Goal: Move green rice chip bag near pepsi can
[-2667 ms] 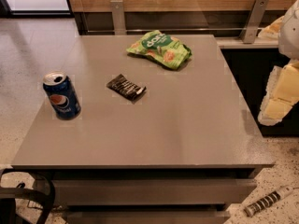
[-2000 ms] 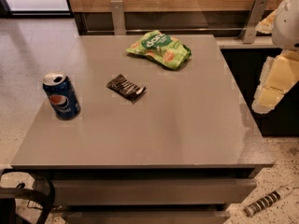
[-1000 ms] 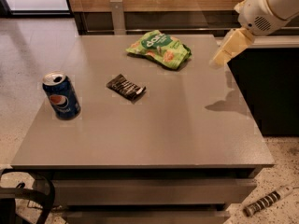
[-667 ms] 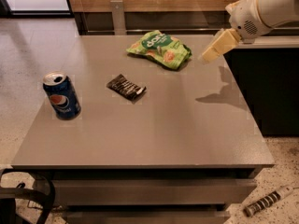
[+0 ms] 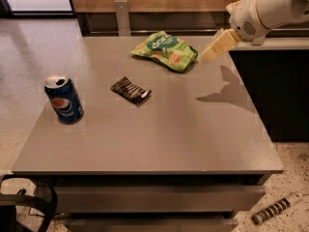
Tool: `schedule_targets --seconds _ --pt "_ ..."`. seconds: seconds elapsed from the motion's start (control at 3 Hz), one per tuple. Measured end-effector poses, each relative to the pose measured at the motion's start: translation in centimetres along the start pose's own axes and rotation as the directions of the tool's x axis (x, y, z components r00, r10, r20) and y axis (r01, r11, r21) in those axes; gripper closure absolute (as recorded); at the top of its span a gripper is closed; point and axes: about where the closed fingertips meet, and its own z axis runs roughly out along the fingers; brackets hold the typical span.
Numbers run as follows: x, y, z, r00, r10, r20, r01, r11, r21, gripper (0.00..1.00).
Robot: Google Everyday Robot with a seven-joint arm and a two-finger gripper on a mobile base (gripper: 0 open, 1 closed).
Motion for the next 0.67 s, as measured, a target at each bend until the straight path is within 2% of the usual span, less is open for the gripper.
schedule_targets --seconds 0.33,0.67 --pt "-0.7 -1.3 3.0 1.000 -0.023 -0.014 0.022 0.9997 -0.013 0.00" --pt "-1.2 -2.7 10.7 0.997 -0.049 -0.066 0.043 0.9961 -0.077 0.00"
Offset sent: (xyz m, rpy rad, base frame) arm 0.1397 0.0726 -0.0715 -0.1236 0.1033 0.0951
